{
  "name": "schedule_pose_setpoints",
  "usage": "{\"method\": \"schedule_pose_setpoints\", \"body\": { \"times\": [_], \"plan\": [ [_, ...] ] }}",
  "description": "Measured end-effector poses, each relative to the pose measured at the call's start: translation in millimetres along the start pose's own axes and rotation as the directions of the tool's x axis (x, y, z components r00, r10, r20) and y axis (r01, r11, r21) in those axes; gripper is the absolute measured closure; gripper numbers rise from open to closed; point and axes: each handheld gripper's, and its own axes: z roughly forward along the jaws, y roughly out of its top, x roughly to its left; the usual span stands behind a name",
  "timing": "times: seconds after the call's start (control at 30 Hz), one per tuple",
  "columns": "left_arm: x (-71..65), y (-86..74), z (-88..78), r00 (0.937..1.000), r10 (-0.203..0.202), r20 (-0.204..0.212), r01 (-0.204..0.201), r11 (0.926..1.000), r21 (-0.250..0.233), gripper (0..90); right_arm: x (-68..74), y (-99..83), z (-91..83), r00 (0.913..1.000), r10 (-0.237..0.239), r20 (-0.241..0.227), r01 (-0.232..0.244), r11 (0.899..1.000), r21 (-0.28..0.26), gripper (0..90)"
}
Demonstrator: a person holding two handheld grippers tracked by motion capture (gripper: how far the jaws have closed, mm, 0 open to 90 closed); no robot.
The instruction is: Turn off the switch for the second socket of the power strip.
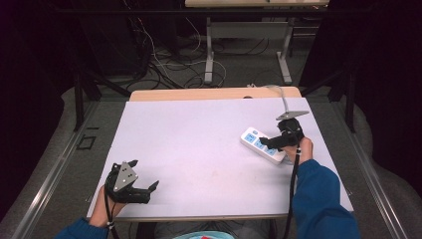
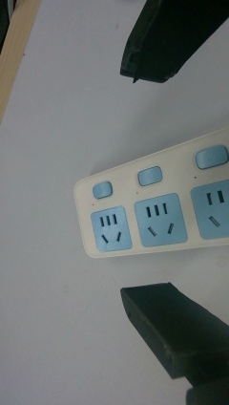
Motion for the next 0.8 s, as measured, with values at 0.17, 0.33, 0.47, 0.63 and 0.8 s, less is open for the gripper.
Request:
{"method": "schedule_pose_setpoints", "body": {
  "times": [0.17,0.33,0.47,0.63,0.8],
  "plan": [
    [0.0,0.0,-0.1,1.0000,0.000,-0.001,0.000,1.0000,-0.001,3.1,-3.5,0.3,1.8,0.9997,0.023,-0.001,-0.023,1.000,0.000,0.0],
    [0.0,0.0,-0.1,1.0000,0.000,-0.002,0.000,1.0000,-0.002,3.1,-5.9,0.2,4.7,0.9996,0.029,0.007,-0.029,1.000,0.000,0.0],
    [0.0,0.0,-0.1,1.0000,-0.001,-0.002,0.000,1.0000,-0.002,3.1,-6.6,0.4,5.6,0.9996,0.026,0.011,-0.026,1.000,-0.004,4.8],
    [0.0,0.0,-0.2,1.0000,-0.001,-0.003,0.001,1.0000,-0.003,3.1,-7.9,0.4,5.7,0.9995,0.031,0.008,-0.031,0.999,-0.013,15.0],
    [0.0,0.0,-0.2,1.0000,0.000,-0.003,0.000,1.0000,-0.002,3.1,-9.3,-0.5,6.3,0.9990,0.039,0.021,-0.039,0.999,-0.022,36.8]
  ]
}}
